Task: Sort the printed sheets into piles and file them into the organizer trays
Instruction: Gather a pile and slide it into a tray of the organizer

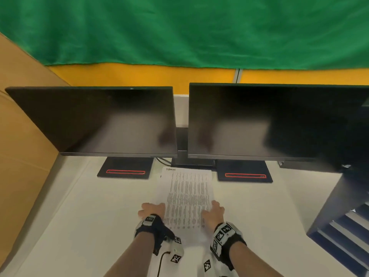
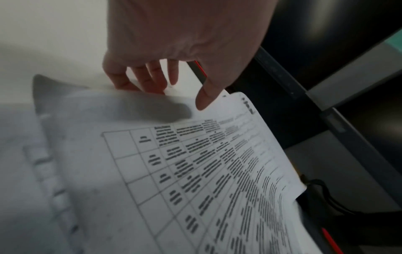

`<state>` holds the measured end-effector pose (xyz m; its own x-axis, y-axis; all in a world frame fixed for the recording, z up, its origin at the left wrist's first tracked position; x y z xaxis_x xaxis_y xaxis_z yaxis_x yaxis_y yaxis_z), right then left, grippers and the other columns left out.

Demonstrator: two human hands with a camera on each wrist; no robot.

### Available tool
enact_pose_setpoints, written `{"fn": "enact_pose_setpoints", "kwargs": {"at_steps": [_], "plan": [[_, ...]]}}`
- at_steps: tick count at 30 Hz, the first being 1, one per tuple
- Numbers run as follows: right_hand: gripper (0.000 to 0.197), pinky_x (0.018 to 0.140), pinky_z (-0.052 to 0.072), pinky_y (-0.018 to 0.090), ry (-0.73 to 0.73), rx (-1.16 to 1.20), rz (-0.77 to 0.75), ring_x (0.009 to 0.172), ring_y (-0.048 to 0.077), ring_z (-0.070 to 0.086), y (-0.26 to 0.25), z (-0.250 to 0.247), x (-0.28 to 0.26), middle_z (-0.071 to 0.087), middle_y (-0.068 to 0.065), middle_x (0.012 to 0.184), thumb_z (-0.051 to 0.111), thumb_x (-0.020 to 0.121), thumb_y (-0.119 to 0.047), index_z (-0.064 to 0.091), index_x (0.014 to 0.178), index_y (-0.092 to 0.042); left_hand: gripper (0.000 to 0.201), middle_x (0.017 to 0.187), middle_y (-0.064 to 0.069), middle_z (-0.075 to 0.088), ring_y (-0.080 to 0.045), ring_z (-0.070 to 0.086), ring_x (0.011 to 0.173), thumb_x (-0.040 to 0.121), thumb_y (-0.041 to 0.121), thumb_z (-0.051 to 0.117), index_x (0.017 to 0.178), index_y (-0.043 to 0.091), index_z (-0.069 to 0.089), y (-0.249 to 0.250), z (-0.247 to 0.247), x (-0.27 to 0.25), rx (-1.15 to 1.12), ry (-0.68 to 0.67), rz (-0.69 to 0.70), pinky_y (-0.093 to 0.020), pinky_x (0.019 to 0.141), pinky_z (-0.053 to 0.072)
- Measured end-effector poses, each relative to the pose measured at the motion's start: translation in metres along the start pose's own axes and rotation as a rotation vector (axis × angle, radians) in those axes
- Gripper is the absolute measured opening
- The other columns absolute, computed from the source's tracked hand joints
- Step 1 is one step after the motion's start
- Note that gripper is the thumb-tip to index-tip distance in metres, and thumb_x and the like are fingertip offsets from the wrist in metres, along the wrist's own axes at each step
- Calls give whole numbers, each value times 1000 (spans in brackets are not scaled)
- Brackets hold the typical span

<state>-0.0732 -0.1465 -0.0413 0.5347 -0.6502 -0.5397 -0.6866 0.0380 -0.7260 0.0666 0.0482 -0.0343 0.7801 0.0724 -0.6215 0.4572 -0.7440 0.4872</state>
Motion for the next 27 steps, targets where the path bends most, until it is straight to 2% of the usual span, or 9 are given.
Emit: {"fn": "enact_pose_setpoints", "kwargs": {"at_steps": [5, 8, 11, 14, 16, 19, 21, 23, 27], "plan": [[42, 96, 46, 30, -73, 126, 15, 107, 25, 57, 17, -14, 3, 58, 7, 119, 50, 85, -5, 42, 124, -18, 31, 78, -9, 53, -30, 55, 83, 82, 24, 52, 101, 4, 38, 15, 21, -7, -13, -110, 73, -34, 75, 44], [53, 98, 50, 42, -167, 223, -8, 109, 25, 63, 26, -24, -3, 65, 11, 120, 48, 76, 4, 56, 126, -12, 50, 104, -15, 61, -35, 59, 94, 73, 39, 48, 109, 6, 57, 13, 38, 9, 126, -209, 123, -36, 80, 45], [46, 90, 55, 43, -181, 304, -71, 98, 27, 68, 15, -47, -26, 72, 12, 104, 48, 76, 15, 67, 108, -12, 37, 121, -16, 58, -34, 56, 110, 83, 34, 53, 109, 7, 57, 32, 34, -6, 13, -242, 241, -37, 90, 46], [47, 89, 55, 46, -142, 404, -114, 96, 30, 68, 0, -68, -33, 72, 15, 103, 45, 72, 18, 68, 98, -13, 30, 115, -11, 56, -29, 54, 106, 83, 16, 57, 110, 5, 46, 66, 27, -35, -272, -301, 411, -36, 87, 44], [42, 83, 55, 39, -77, 496, -162, 93, 27, 66, -20, -83, -33, 70, 16, 106, 48, 75, 19, 66, 93, -14, 25, 113, -12, 58, -29, 56, 105, 87, 8, 54, 110, 8, 46, 91, 19, -54, -363, -261, 553, -35, 82, 45], [24, 86, 48, 32, -15, 640, -324, 98, 20, 62, -62, -102, -44, 69, 3, 102, 64, 80, -4, 68, 94, -23, 27, 113, -7, 61, -24, 58, 107, 91, 5, 48, 118, 11, 50, 124, 4, -85, -458, -182, 780, -36, 86, 51], [20, 93, 44, 38, 21, 717, -409, 102, 22, 61, -81, -113, -52, 71, 2, 99, 69, 76, -12, 70, 92, -23, 32, 115, -3, 59, -17, 57, 106, 93, 0, 45, 123, 11, 49, 135, -3, -106, -515, -138, 899, -21, 84, 52], [31, 95, 46, 37, 21, 814, -439, 107, 18, 63, -92, -120, -59, 72, 1, 108, 71, 78, -11, 68, 106, -23, 32, 112, 0, 56, -11, 55, 102, 92, -4, 45, 120, 12, 47, 141, -7, -122, -539, -99, 966, -3, 74, 48], [27, 80, 52, 32, 65, 915, -456, 95, 15, 67, -96, -132, -68, 72, 0, 102, 68, 81, -10, 66, 107, -18, 26, 95, 3, 57, -9, 58, 88, 89, -4, 52, 106, 15, 45, 138, -5, -137, -572, -84, 1014, -6, 64, 48]]}}
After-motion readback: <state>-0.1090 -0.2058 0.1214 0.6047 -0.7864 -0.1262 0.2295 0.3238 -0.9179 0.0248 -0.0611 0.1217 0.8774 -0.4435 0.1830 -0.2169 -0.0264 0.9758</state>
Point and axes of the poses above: each hand's wrist, its own x-axis towards the middle knuckle, its own z-axis out of the palm, y = z × x, the point moved 7 cm from there along x, towards the middle knuckle
